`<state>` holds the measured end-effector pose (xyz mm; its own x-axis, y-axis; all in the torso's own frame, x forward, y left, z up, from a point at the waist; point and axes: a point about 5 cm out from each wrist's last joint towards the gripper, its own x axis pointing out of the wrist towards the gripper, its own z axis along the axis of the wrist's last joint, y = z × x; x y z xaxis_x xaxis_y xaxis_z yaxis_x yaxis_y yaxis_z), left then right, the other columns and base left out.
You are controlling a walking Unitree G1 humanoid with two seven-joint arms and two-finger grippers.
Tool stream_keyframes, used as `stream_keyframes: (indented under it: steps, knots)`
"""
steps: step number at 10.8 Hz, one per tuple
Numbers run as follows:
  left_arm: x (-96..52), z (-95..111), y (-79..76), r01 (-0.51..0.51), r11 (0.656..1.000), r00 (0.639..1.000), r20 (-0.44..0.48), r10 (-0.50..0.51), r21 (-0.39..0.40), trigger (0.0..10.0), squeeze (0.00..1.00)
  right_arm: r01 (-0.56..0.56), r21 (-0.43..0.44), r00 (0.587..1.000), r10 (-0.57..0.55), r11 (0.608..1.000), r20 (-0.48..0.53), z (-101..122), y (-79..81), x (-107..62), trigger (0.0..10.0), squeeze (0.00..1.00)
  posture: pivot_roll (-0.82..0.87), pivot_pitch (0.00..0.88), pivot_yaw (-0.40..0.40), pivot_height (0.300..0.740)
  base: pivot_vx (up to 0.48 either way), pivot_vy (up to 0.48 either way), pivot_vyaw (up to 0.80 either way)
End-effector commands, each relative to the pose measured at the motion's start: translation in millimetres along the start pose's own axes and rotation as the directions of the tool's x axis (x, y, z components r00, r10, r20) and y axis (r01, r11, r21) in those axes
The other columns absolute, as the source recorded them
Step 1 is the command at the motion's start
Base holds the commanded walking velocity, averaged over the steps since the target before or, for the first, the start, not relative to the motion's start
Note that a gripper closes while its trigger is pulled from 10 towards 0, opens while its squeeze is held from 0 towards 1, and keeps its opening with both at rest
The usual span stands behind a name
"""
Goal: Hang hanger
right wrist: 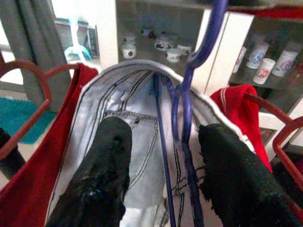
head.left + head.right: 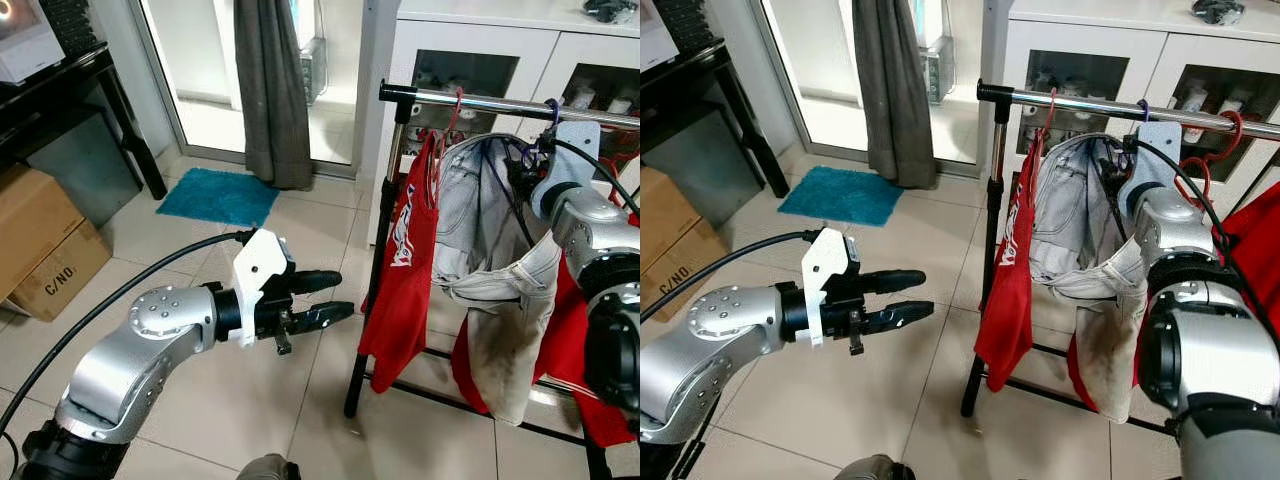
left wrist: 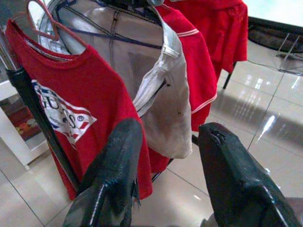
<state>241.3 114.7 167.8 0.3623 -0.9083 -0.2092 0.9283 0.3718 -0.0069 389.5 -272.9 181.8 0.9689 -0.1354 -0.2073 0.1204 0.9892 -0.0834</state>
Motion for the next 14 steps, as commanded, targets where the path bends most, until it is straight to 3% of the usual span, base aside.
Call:
stream_keyframes:
  steps: [1,3,5,8,9,10,11,12,13,14]
  knots:
    - [-4.2,1.2,-2.2,-0.005,1.000,1.000,-0.009,0.005,0.004,10.0,0.00,0.028,0.017,0.999,-0.029,0.999,0.026,8.6,-6.2,-0.2,4.2,0.00,0.07,0.022,0.067,0.723,0.000,0.000,0.00]
    - [-6.8,0.3,-3.8,-0.004,1.000,1.000,-0.020,0.004,-0.003,10.0,0.00,0.058,0.026,0.998,-0.059,0.998,0.035,11.0,-11.5,-0.8,5.9,0.00,0.07,0.040,0.075,0.723,0.000,0.000,0.00]
    - [-7.9,0.7,-6.4,-0.002,1.000,1.000,-0.028,0.002,-0.009,10.0,0.00,0.087,0.010,0.996,-0.087,0.996,0.033,10.3,-16.2,-1.7,9.7,0.00,0.07,0.069,0.081,0.723,0.000,0.000,0.00]
    - [-7.3,5.3,-6.0,-0.068,0.998,0.997,0.030,0.068,-0.018,10.0,0.00,0.075,0.024,0.994,-0.077,0.997,0.077,11.9,-16.2,-2.2,10.0,0.00,0.08,0.074,0.071,0.723,0.000,0.000,0.00]
    - [-6.1,5.5,-4.4,-0.125,0.992,0.991,0.049,0.126,-0.025,10.0,0.00,0.066,0.032,0.992,-0.069,0.997,0.103,13.6,-16.7,-2.8,10.0,1.00,0.08,0.055,0.061,0.723,0.000,0.000,0.00]
    - [-4.4,1.3,0.8,-0.285,0.956,0.953,0.086,0.291,-0.074,10.0,0.00,0.032,0.076,0.980,-0.046,0.997,0.194,20.2,-19.5,-5.8,10.0,1.00,0.07,0.031,0.052,0.723,0.000,0.000,0.00]
    - [-5.3,-3.2,3.1,-0.356,0.931,0.927,0.093,0.363,-0.077,10.0,0.00,0.012,0.070,0.970,-0.029,0.997,0.243,23.1,-21.1,-8.7,10.0,1.00,0.07,0.021,0.052,0.723,0.000,0.000,0.00]
    - [-6.6,-18.8,7.6,-0.470,0.875,0.877,0.047,0.478,-0.112,10.0,0.00,-0.068,0.061,0.940,0.043,0.996,0.338,24.5,-18.1,-22.1,10.0,1.00,0.04,0.000,0.060,0.723,0.000,0.000,0.00]
    - [-4.9,-20.6,12.0,-0.535,0.835,0.837,0.057,0.545,-0.127,10.0,0.00,-0.113,0.067,0.904,0.074,0.991,0.420,28.3,-11.4,-46.0,10.0,1.00,0.04,0.000,0.064,0.723,0.000,0.000,0.00]
    - [-2.4,-20.3,14.0,-0.556,0.822,0.822,0.064,0.566,-0.127,10.0,0.00,-0.154,0.084,0.882,0.099,0.984,0.460,27.2,-1.8,-64.6,10.0,1.00,0.03,0.000,0.066,0.723,0.000,0.000,0.00]
